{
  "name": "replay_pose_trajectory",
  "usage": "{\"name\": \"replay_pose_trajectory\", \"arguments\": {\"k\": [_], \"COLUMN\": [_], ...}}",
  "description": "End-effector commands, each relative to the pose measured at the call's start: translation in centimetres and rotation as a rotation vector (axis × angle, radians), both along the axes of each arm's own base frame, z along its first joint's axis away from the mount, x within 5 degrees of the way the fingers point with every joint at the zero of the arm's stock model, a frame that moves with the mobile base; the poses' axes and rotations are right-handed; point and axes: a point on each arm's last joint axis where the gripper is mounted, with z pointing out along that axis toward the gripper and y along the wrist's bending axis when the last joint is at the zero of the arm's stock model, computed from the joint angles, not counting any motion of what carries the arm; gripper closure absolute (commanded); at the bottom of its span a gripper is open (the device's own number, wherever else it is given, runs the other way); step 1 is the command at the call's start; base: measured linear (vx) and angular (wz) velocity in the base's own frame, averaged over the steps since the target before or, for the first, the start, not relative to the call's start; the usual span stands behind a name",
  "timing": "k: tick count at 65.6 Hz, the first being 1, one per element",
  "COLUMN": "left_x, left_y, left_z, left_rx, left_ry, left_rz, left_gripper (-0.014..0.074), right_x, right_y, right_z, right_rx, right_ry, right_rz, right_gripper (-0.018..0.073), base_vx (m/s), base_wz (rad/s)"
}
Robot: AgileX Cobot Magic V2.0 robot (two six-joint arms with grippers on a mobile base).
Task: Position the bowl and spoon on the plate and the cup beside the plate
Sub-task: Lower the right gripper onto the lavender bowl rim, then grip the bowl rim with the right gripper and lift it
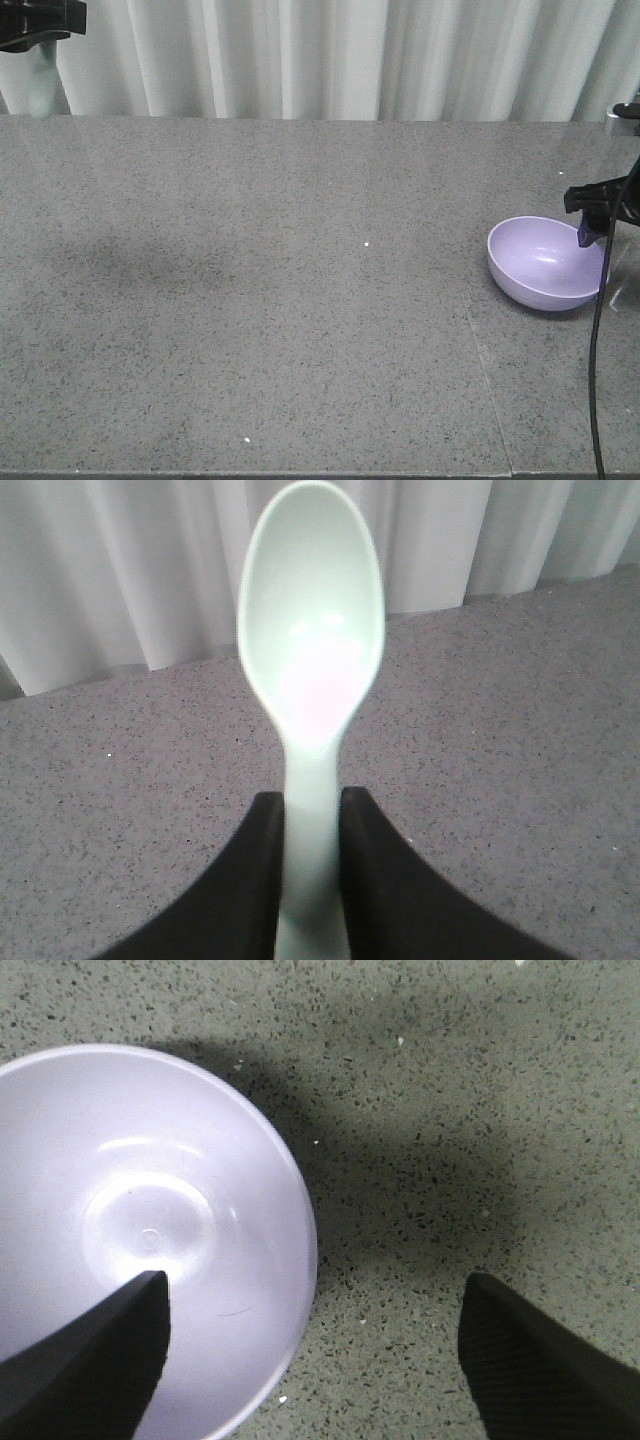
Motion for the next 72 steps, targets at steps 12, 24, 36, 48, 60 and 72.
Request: {"name": "replay_pose_trajectory", "arguments": {"k": [12,24,36,48,60,72], "left_x": [-0.9,-0.9,-0.9,-0.9,-0.9,-0.9], "left_y": [0.0,0.0,0.0,0.0,0.0,0.0], "left_z": [2.4,2.4,2.4,2.4,2.4,2.4], "left_rx": [-0.034,-0.033,-0.033,-0.033,-0.033,-0.033], "left_ry": [-0.139,-0.135,-0.135,-0.135,-0.136,-0.137], "left_rz": [0.001,0.000,0.000,0.000,0.000,0.000], "left_gripper": [0.0603,0.0603,0.0603,0.0603,0.0603,0.0603], "right_x": [1.2,2.0,2.8,3.4,3.5,3.3], "right_y": [-0.3,-0.3,-0.4,-0.5,-0.4,-0.3], "right_z": [-0.2,-1.4,-2.2,-3.2,-3.0,0.4], "right_rx": [-0.005,0.008,0.007,0.006,0.001,0.007], "right_ry": [-0.036,-0.032,-0.056,-0.048,-0.053,-0.114], "right_rz": [0.010,0.008,0.007,0.016,0.044,0.047], "right_gripper": [-0.0021,0.0010,0.0172,0.0449,0.0571,0.0568], "base_vx": [0.00,0.00,0.00,0.00,0.00,0.00], "base_wz": [0.00,0.00,0.00,0.00,0.00,0.00]}}
